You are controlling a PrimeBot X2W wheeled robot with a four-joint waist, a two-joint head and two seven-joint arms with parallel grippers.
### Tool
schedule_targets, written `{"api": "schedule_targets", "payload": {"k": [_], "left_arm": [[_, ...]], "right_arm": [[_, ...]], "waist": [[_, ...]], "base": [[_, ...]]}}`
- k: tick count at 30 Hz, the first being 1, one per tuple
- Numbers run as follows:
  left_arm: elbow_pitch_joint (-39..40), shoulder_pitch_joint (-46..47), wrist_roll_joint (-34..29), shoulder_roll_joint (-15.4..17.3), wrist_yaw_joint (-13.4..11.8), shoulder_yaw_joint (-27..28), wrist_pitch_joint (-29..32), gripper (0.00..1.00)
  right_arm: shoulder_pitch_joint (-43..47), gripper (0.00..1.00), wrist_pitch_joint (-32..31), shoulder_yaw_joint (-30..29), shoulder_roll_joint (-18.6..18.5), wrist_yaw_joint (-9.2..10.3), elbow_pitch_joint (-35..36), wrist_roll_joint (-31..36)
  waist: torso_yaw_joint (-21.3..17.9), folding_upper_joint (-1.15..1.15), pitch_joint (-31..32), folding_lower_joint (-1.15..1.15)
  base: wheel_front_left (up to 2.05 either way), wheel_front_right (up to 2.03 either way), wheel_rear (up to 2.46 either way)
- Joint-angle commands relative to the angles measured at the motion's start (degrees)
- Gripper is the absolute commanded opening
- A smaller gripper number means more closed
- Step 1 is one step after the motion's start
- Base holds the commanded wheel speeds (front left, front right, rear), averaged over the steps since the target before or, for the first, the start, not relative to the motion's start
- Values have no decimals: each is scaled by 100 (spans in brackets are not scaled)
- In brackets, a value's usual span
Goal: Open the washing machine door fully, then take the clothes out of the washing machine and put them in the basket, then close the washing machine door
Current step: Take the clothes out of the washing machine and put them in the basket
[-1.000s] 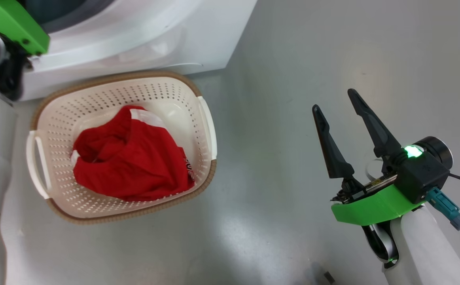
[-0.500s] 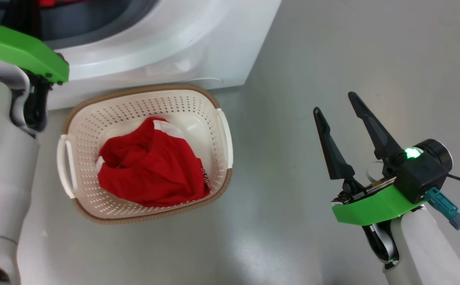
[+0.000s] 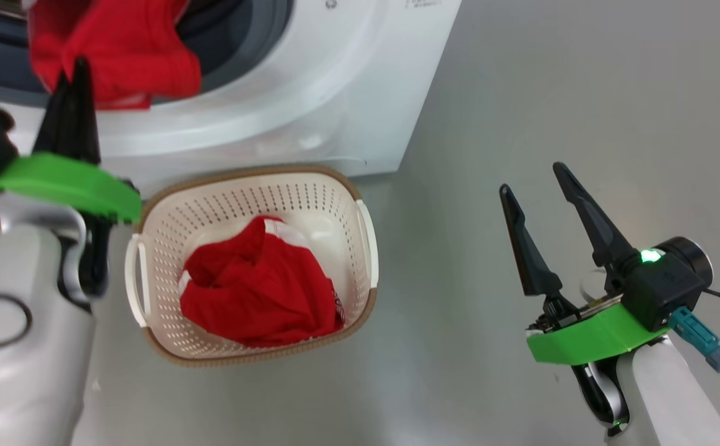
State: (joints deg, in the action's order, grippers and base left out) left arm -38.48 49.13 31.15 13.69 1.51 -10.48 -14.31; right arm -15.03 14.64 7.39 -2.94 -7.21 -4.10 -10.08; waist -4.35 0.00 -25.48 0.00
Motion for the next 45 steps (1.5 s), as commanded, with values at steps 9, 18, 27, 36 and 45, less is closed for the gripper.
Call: {"api": "schedule_targets", "payload": {"k": [9,18,27,36,45], "left_arm": [[907,-1013,-520,39,-120,454,-68,0],[1565,-1870,-753,-132,-185,587,-69,0],[2204,-2570,-826,-277,-265,663,-69,0],[3006,-3177,-854,-385,-461,516,106,0],[3377,-3408,-815,-447,-570,404,351,0]], "right_arm": [[291,100,36,46,6,-28,100,-7],[466,100,36,-1,6,-28,75,-69],[623,100,36,-37,6,-28,79,-127],[716,100,36,-48,6,-28,83,-189],[689,100,36,-71,6,-28,145,-176]], "waist": [[153,0,599,0],[252,0,980,0],[329,0,1274,0],[350,0,1436,0],[341,0,1263,0]], "base": [[0,0,0],[0,0,0],[0,0,0],[0,0,0],[0,0,0]]}}
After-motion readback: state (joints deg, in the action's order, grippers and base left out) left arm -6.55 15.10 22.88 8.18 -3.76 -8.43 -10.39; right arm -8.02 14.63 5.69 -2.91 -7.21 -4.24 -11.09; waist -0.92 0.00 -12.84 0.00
